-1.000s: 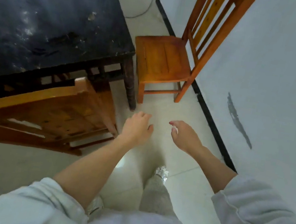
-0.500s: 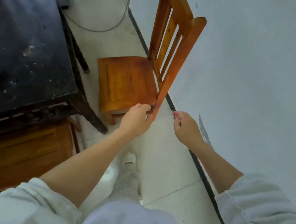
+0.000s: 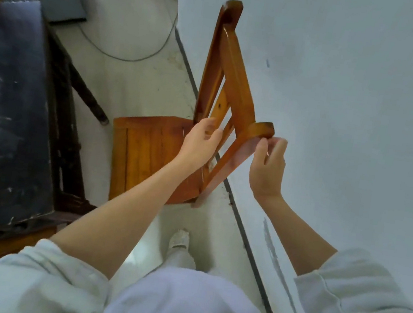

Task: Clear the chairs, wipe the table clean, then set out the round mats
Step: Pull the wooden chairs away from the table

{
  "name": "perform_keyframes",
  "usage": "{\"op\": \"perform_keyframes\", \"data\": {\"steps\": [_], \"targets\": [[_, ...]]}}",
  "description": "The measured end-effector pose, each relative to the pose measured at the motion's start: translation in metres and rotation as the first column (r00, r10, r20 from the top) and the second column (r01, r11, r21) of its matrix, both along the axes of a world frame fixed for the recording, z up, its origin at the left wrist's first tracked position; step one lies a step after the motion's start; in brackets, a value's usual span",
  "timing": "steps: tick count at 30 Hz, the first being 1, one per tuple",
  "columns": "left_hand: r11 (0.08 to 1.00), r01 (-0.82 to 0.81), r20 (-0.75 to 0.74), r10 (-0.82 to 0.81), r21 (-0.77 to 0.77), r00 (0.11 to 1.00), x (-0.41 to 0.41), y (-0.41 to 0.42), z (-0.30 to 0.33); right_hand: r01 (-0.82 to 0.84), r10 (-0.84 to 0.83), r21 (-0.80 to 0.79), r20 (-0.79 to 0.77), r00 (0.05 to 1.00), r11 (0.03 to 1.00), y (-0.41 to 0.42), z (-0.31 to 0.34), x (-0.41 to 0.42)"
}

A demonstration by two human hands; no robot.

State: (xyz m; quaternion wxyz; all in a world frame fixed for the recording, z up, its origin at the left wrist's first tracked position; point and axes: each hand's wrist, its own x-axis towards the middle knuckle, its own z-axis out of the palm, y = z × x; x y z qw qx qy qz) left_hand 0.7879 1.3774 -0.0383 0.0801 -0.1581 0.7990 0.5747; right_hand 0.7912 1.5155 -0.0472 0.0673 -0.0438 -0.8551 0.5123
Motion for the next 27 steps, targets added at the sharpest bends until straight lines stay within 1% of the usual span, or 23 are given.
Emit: {"op": "perform_keyframes", "data": {"steps": [2, 3, 6, 7, 10, 14, 17, 19, 21, 23, 27], "targets": [[0.997, 0.005, -0.017, -0.003, 0.079, 1.0, -0.022, 0.005, 0.007, -0.012, 0.013, -0.066, 0.024, 1.0, 0.998, 0.006, -0.003, -0.01], [0.992, 0.004, -0.017, -0.002, 0.129, 1.0, -0.033, 0.007, 0.011, -0.053, 0.056, -0.069, 0.042, 0.998, 0.996, 0.01, -0.006, -0.013], [0.954, -0.004, 0.013, 0.0, 0.3, 1.0, -0.062, 0.014, 0.01, -0.292, 0.294, -0.036, 0.102, 0.95, 0.956, 0.016, -0.015, -0.02], [0.948, 0.0, 0.025, -0.009, 0.319, 1.0, -0.071, 0.017, 0.009, -0.362, 0.367, -0.058, 0.128, 0.921, 0.93, 0.018, -0.018, -0.025], [0.974, 0.033, 0.037, -0.043, 0.223, 0.998, -0.088, 0.019, 0.004, -0.49, 0.492, -0.057, 0.18, 0.852, 0.87, 0.021, -0.027, -0.037], [0.983, 0.016, 0.019, -0.019, 0.185, 1.0, -0.102, 0.008, 0.003, -0.614, 0.598, -0.026, 0.264, 0.757, 0.789, 0.014, -0.034, -0.057], [0.988, -0.009, -0.006, 0.01, 0.154, 1.0, -0.101, -0.005, -0.002, -0.697, 0.679, -0.048, 0.281, 0.678, 0.716, 0.0, -0.034, -0.068], [0.987, -0.035, 0.001, 0.035, 0.158, 0.999, -0.099, -0.015, -0.003, -0.729, 0.72, -0.089, 0.278, 0.636, 0.678, -0.012, -0.033, -0.072], [0.981, -0.091, 0.007, 0.091, 0.173, 0.996, -0.097, -0.025, -0.001, -0.747, 0.757, -0.167, 0.288, 0.587, 0.643, -0.025, -0.031, -0.075], [0.973, -0.137, -0.009, 0.141, 0.184, 0.99, -0.096, -0.035, 0.001, -0.757, 0.779, -0.206, 0.282, 0.561, 0.62, -0.038, -0.03, -0.078], [0.971, -0.174, -0.027, 0.181, 0.163, 0.983, -0.093, -0.06, 0.003, -0.819, 0.814, -0.144, 0.298, 0.499, 0.555, -0.063, -0.036, -0.085]]}}
